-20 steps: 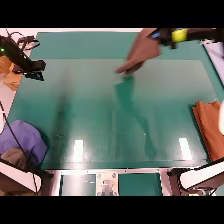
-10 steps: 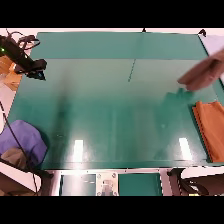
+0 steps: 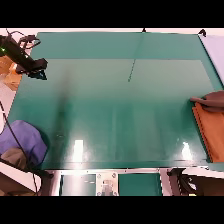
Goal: Fold the shirts.
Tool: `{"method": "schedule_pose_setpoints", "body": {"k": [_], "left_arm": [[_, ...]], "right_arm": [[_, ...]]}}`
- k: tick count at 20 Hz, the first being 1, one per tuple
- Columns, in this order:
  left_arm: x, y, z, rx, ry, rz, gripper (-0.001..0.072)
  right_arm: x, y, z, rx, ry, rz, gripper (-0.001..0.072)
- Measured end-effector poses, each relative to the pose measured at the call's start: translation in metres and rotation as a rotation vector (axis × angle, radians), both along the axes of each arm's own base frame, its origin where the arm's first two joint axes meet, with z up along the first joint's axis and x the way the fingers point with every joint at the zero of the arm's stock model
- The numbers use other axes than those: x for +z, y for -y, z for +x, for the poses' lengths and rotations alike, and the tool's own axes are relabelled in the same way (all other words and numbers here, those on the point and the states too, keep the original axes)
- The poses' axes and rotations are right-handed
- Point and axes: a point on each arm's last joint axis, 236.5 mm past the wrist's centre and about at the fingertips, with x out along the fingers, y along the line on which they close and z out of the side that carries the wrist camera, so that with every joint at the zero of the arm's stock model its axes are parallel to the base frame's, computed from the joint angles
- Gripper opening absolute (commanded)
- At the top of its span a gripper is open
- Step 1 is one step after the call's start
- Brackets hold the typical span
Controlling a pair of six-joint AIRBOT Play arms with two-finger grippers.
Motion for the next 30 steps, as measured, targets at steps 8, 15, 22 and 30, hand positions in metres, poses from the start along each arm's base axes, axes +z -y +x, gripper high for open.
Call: {"method": "schedule_pose_setpoints", "body": {"k": [8,15,22,30], "left_arm": [[0.000,0.001,-0.002,-0.004,-0.006,-0.003,0.0028],[0.000,0.001,0.001,-0.002,0.005,-0.006,0.0028],[0.014,0.023,0.012,-0.016,0.076,-0.090,0.0026],[0.024,0.074,-0.054,-0.094,0.076,-0.122,0.0027]], "right_arm": [[-0.065,-0.008,-0.124,-0.166,-0.236,0.118,0.0035],[-0.118,-0.009,-0.170,-0.186,-0.401,0.115,0.0514],[-0.048,-0.004,-0.019,0.070,0.006,-0.122,0.0017],[-0.053,-0.182,0.076,0.670,0.138,-0.260,0.0016]]}}
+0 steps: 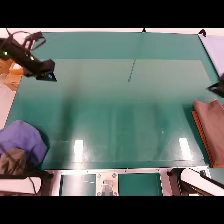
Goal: Fold the shirts.
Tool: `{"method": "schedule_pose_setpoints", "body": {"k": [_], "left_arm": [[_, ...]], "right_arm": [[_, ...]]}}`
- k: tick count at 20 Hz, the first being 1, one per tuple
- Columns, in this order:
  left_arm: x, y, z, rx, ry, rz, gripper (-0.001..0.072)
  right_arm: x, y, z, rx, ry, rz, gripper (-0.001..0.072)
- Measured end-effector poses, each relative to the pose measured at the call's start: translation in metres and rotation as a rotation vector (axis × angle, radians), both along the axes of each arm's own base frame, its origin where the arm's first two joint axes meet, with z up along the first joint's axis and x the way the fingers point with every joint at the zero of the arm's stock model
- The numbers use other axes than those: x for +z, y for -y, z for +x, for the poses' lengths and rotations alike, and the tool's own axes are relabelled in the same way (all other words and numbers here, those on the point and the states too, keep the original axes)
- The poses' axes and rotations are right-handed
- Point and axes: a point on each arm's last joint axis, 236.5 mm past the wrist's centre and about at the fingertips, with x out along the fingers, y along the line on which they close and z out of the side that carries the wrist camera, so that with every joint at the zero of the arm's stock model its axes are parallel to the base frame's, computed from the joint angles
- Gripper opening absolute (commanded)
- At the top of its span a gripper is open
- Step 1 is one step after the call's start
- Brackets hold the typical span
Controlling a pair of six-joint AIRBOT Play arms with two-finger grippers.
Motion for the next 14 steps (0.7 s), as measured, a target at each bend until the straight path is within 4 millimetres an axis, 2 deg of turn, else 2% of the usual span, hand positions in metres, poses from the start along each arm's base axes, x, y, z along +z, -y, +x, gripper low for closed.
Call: {"method": "schedule_pose_setpoints", "body": {"k": [3,6,9,14], "left_arm": [[-0.016,0.020,-0.053,-0.020,-0.018,-0.009,0.0027],[-0.033,0.033,-0.099,-0.018,-0.025,-0.030,0.0028],[-0.042,0.036,-0.120,-0.011,-0.024,-0.036,0.0028],[-0.046,0.038,-0.123,0.005,0.004,-0.045,0.0028]], "right_arm": [[-0.040,-0.065,-0.032,0.141,-0.044,-0.005,0.0016],[-0.070,-0.106,-0.062,0.229,-0.059,-0.015,0.0017],[-0.083,-0.129,-0.079,0.287,-0.064,-0.009,0.0018],[-0.090,-0.145,-0.096,0.335,-0.101,0.018,0.0018]]}}
